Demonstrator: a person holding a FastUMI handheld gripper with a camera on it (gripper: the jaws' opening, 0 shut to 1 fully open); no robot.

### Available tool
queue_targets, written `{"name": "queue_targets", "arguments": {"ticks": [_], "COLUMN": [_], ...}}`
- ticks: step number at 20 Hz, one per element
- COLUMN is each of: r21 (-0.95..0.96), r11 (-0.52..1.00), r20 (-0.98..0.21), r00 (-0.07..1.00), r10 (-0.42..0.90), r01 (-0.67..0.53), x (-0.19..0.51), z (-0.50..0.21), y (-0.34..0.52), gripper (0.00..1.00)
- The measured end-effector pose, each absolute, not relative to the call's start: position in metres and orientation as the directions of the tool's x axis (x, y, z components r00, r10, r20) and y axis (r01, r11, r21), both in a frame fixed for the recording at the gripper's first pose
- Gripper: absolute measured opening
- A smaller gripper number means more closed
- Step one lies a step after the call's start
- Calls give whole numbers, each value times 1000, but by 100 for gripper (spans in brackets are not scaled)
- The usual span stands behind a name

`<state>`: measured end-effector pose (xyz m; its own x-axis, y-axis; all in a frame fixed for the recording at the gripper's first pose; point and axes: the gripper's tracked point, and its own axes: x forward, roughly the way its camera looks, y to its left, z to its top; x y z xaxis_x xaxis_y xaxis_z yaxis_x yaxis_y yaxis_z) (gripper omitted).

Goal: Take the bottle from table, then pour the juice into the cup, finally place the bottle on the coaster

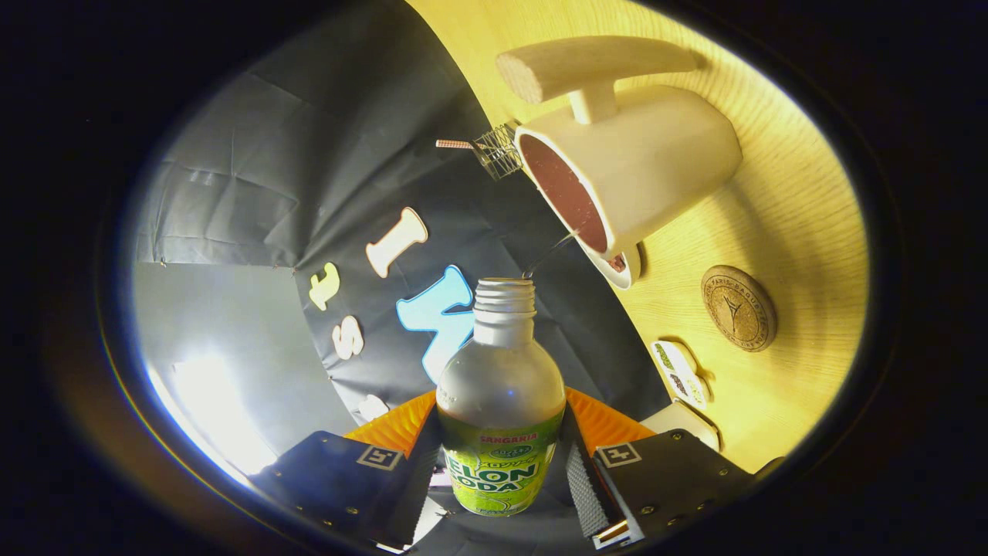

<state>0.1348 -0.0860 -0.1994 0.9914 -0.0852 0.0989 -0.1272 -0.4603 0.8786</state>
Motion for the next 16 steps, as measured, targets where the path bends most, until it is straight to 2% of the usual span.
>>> {"name": "queue_targets", "arguments": {"ticks": [16], "r21": [881], "r11": [-453], "r20": [94], "r00": [989], "r10": [-111], "r01": [-135], "x": [136], "z": [-206], "y": [-96], "gripper": [76]}}
